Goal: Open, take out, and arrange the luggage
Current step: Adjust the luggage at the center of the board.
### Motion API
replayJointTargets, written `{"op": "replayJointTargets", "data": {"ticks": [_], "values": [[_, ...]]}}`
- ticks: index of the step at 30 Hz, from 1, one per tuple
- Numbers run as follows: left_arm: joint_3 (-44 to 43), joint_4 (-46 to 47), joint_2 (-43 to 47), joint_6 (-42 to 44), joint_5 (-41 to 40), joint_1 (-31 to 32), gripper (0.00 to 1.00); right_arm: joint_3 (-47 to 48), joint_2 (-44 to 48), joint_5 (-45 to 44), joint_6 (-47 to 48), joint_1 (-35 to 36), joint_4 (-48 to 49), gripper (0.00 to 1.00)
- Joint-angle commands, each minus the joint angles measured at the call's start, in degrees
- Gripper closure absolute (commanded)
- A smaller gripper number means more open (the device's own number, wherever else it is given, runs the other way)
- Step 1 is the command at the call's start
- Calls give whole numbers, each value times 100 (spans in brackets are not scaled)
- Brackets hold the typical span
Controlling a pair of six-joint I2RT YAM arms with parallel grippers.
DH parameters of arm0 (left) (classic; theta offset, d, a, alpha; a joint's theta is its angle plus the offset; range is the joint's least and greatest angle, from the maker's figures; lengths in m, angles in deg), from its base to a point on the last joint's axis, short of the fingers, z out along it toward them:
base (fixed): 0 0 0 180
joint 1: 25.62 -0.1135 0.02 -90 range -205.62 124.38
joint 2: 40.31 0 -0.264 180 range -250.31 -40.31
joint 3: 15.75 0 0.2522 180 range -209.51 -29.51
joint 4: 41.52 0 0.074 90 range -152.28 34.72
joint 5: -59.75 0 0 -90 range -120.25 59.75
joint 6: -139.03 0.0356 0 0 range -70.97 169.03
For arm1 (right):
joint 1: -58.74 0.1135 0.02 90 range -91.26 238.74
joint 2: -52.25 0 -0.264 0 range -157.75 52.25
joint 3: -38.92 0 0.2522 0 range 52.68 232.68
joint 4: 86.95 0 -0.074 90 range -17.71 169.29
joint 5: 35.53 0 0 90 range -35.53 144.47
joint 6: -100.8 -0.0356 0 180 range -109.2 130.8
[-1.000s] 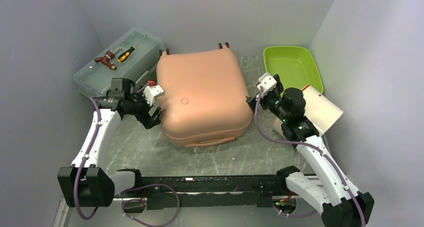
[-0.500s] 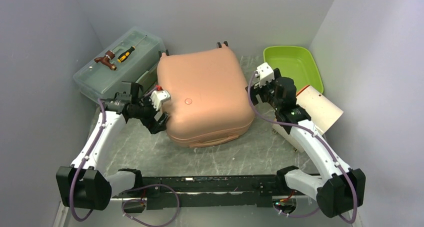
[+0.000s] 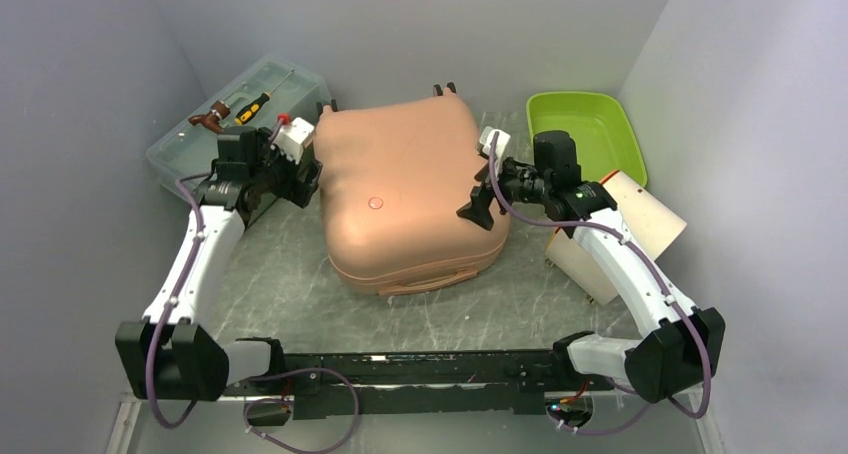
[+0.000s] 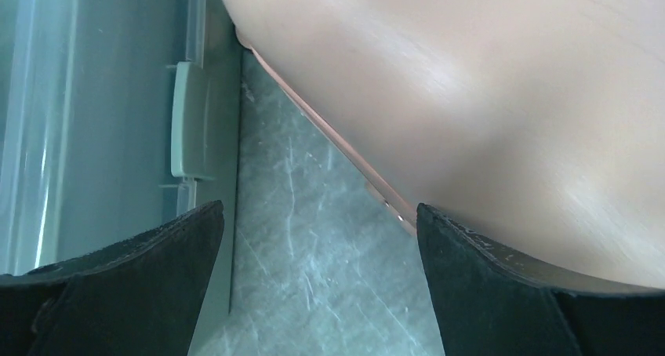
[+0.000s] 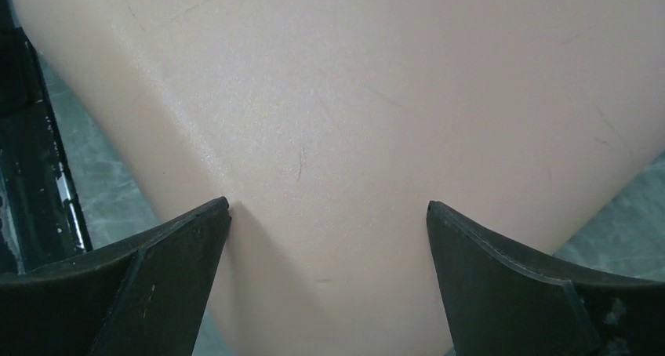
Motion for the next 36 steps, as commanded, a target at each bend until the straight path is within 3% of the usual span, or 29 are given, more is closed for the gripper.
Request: {"op": "replayJointTargets", "data": {"ticks": [1, 5, 10, 15, 22, 36], "values": [[-397, 652, -556, -310, -299, -28, 1, -131, 280, -969, -291, 3, -184, 0], [-597, 901, -798, -424, -306, -17, 1, 225, 219, -2582, -394, -14, 454, 0], [-799, 1352, -1162, -502, -1025, 46, 1, 1332, -833, -4226, -705, -317, 810, 0], [-882, 1812, -1625, -313, -1974, 445, 1, 2482, -2070, -4101, -1236, -938, 370, 0], [-1189, 2145, -2516, -152, -3836, 871, 1, 2870, -2834, -3697, -1409, -1177, 257, 0], [-1806, 1749, -3277, -342, -3042, 1787, 1, 3445, -3638, -3701, -1488, -1190, -99, 0]]}}
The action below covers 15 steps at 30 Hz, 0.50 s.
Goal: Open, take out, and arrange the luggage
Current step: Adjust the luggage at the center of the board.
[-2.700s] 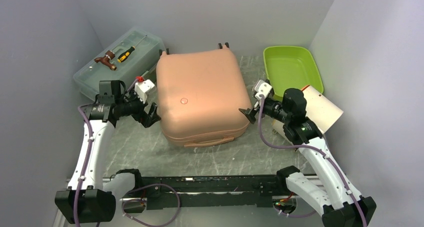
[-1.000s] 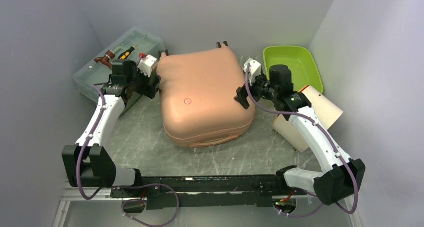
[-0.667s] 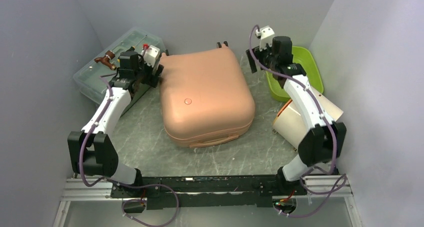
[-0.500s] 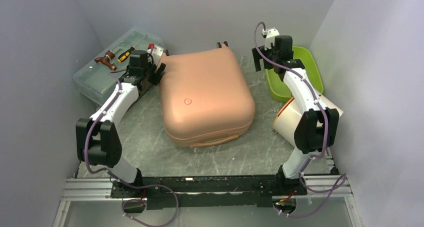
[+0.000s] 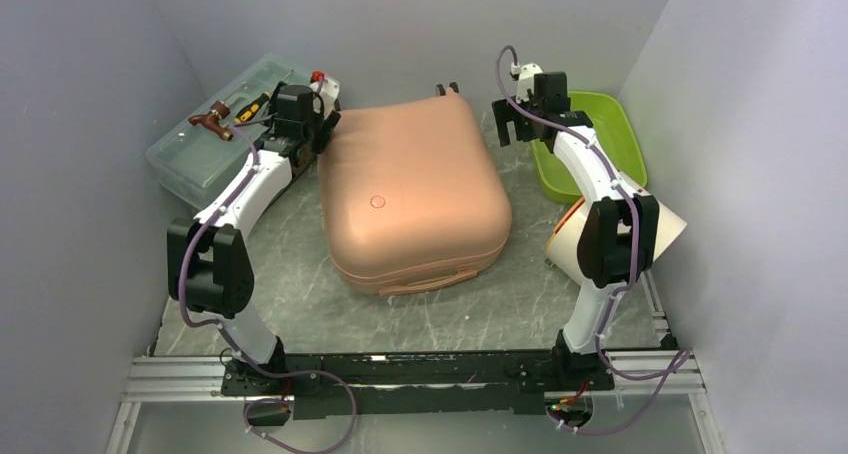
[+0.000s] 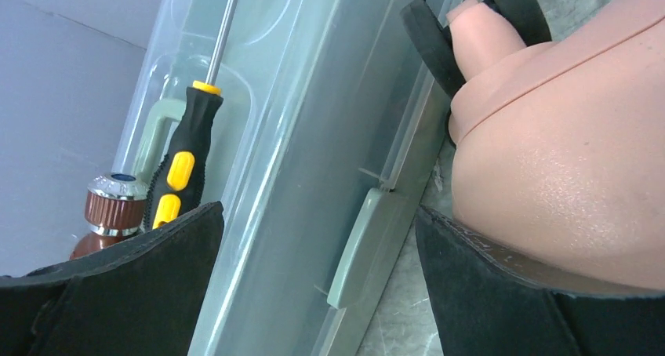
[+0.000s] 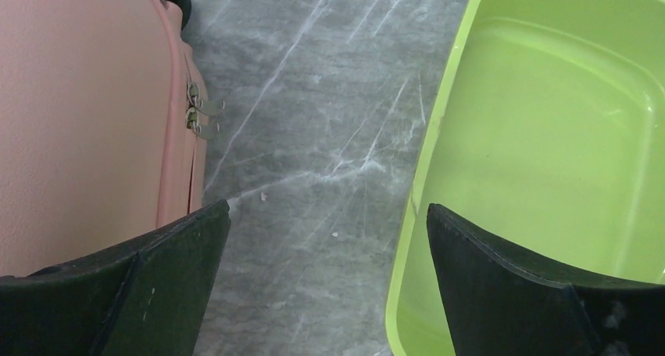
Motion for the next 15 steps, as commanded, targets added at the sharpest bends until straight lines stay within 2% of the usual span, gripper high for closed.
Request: {"op": "replayJointTargets", "data": {"ticks": [1, 4, 9, 11, 15], "values": [[-165, -285, -573, -590, 947, 847, 1, 280, 6, -186, -80, -20, -90, 0], [-287, -520, -858, -874, 1168, 934, 1, 350, 56, -234, -63, -83, -203, 0], [-656, -586, -1123, -852, 751, 1030, 1, 105, 378, -231, 15, -138, -194, 0], [-880, -582, -1171, -787, 1211, 1042, 1, -27, 470, -290, 6, -137, -77, 0], [-1551, -1196, -1468, -770, 1932, 1351, 1, 139, 299, -605, -148, -151, -47, 0]]}}
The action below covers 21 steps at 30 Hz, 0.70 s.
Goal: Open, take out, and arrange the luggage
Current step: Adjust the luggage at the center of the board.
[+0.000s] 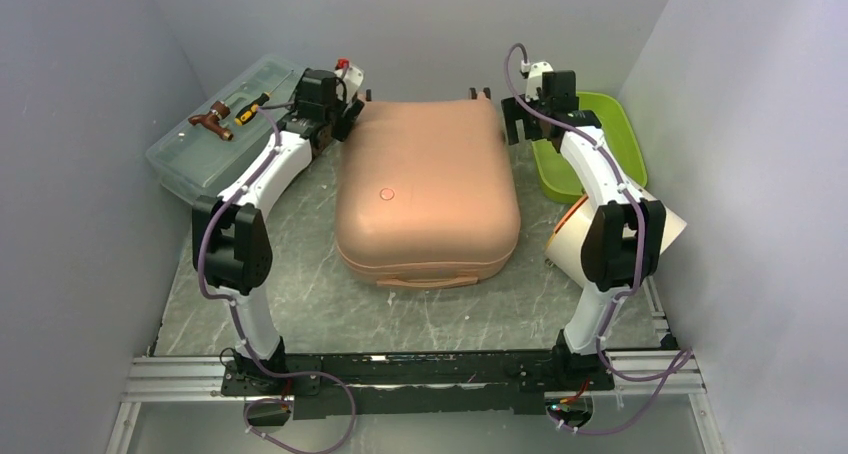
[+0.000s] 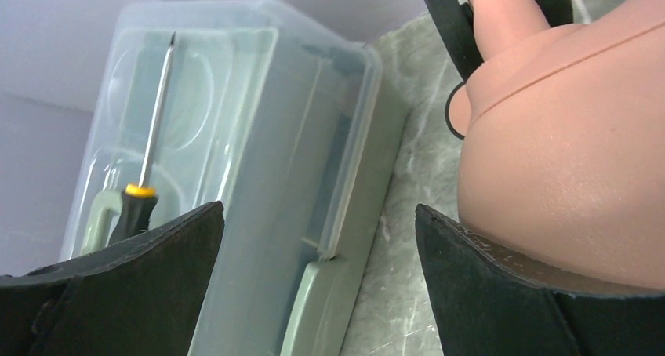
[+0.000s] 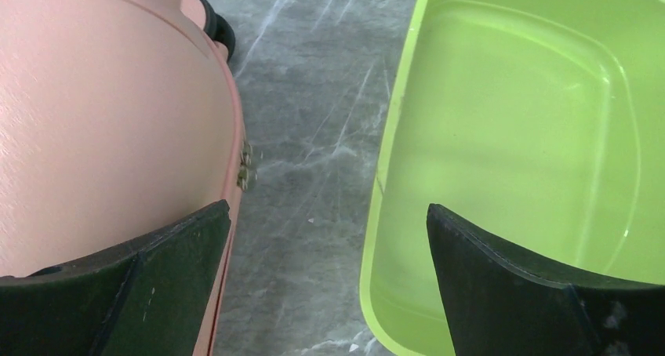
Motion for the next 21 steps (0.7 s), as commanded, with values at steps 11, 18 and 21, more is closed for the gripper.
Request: {"op": "replayJointTargets", "data": {"ticks": [11, 18, 21], "values": [[-389, -897, 142, -545, 1023, 757, 1, 408, -94, -730, -631, -238, 325, 0], [381, -2126, 2054, 406, 4398, 2, 1, 1764, -825, -129, -1709, -594, -33, 0], [791, -3198, 2760, 1016, 5656, 35, 1, 2172, -1106, 244, -1883, -595, 14, 0]]}}
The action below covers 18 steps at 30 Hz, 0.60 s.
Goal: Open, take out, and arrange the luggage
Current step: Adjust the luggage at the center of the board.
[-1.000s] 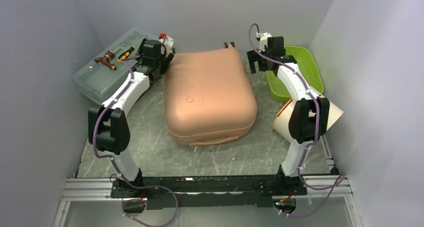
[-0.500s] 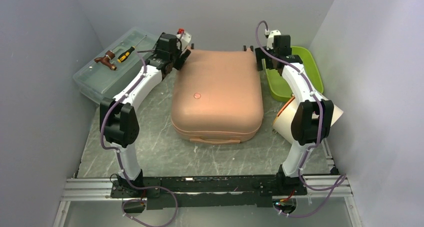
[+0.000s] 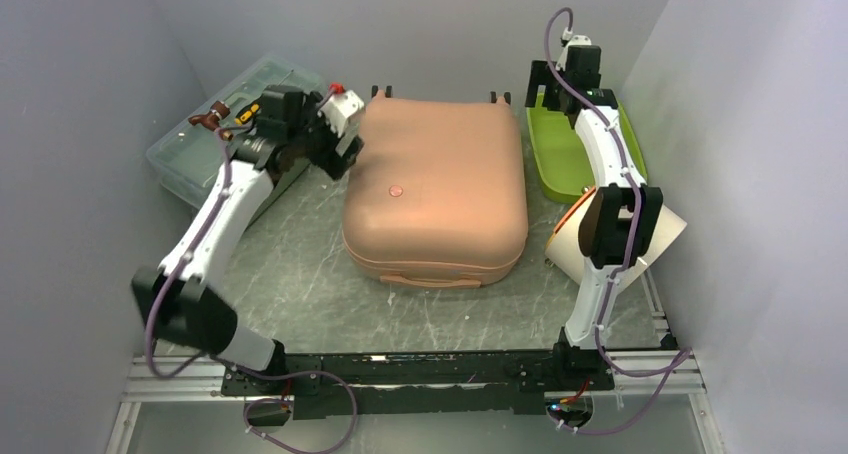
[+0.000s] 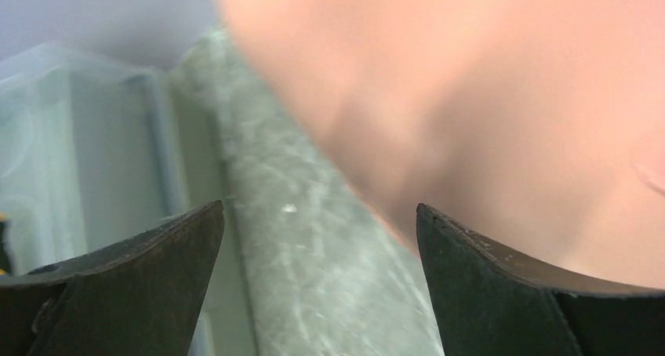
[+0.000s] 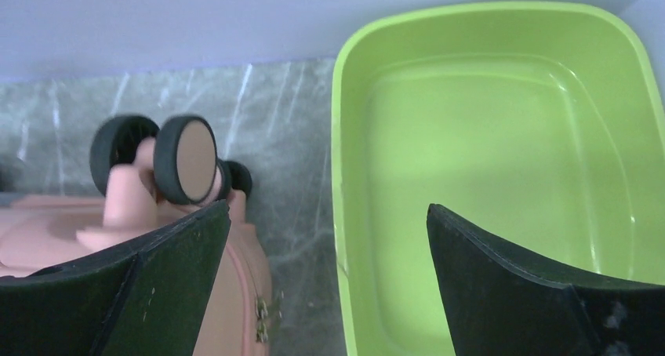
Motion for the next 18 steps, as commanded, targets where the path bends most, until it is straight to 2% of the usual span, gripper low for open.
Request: {"op": "replayJointTargets", "data": {"ticks": [1, 3, 11, 18], "values": [[384, -1846, 1226, 1068, 2933, 121, 1, 796, -345, 687, -658, -60, 4, 0], [593, -2384, 1380, 1444, 3391, 153, 1, 1111, -672, 1084, -825, -60, -61, 0], [1491, -3062, 1828, 2107, 3699, 379, 1, 1499, -1429, 3020, -1901, -62, 375, 0], [2383, -2348, 2041, 1670, 3288, 659, 1, 1492, -1783, 4419, -2244, -41, 861, 0]]}}
